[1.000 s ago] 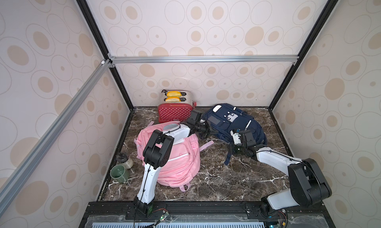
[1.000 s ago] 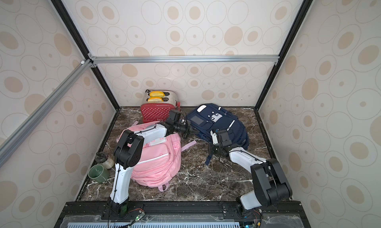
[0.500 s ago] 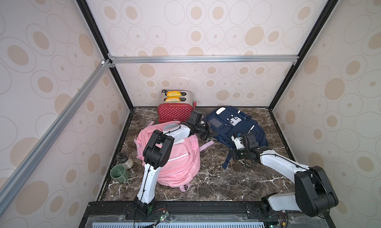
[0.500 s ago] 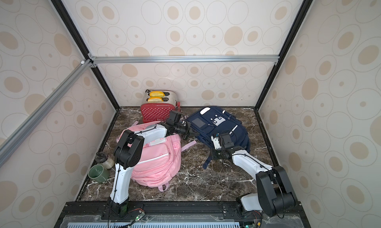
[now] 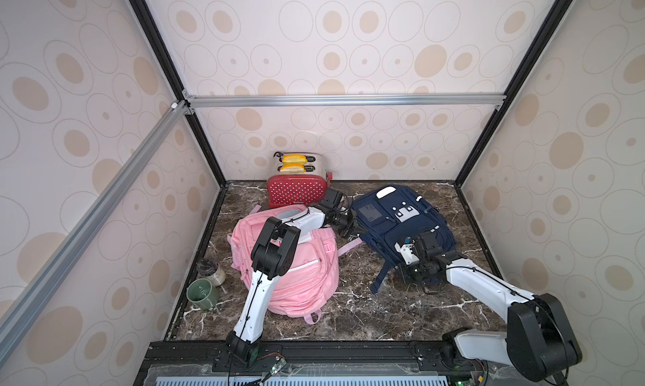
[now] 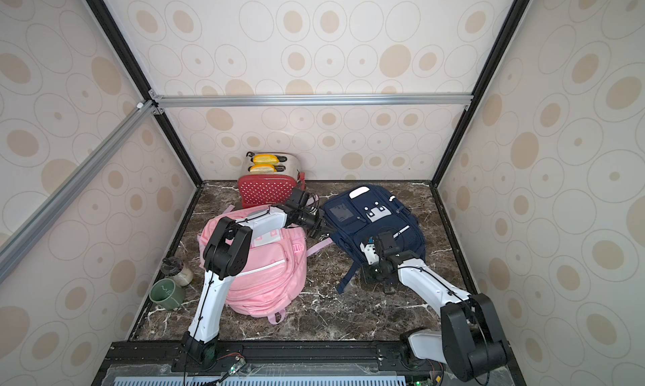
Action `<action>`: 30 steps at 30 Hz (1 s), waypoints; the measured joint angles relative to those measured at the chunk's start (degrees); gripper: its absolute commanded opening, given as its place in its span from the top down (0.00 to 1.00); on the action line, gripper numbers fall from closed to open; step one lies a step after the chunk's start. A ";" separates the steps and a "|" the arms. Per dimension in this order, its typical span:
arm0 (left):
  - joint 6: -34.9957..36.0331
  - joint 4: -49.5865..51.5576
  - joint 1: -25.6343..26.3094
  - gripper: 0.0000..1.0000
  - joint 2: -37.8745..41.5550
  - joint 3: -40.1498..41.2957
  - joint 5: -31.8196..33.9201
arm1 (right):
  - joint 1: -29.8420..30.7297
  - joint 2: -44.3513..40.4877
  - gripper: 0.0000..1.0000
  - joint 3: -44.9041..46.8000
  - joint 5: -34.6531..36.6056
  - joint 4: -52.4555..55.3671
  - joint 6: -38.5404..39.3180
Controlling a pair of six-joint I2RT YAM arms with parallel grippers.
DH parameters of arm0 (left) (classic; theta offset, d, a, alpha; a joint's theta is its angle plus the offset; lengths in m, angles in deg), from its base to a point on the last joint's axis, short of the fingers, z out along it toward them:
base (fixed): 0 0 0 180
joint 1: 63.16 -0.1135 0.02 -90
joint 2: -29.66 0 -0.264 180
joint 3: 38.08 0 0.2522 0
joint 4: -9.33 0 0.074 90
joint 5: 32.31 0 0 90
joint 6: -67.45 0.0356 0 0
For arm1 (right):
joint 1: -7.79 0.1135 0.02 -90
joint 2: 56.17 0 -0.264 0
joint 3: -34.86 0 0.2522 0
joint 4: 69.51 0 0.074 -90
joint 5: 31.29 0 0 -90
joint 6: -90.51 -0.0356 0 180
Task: Zip up the backpack
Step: Zip the zipper on the backpack.
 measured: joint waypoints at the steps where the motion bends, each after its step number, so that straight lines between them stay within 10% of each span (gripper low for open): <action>1: 0.70 1.14 -0.17 1.00 -0.81 -1.44 0.02 | -0.04 -0.26 1.00 0.00 -0.72 0.66 -0.04; 13: 3.63 10.36 -1.73 0.99 -9.60 -17.33 2.62 | 0.94 -1.49 1.00 -0.11 -6.93 0.46 -1.75; 17: 4.24 10.54 -1.95 0.72 -9.57 -17.88 4.70 | 3.26 0.48 1.00 -0.92 -7.28 -1.49 -3.54; 22: 8.09 11.72 -3.32 0.55 -7.65 -17.16 7.65 | 4.66 5.25 1.00 -2.95 -8.33 -2.64 -4.98; 30: 15.41 14.86 -4.63 0.54 7.13 -3.80 8.72 | 4.90 9.53 1.00 -6.16 -9.14 -2.54 -5.18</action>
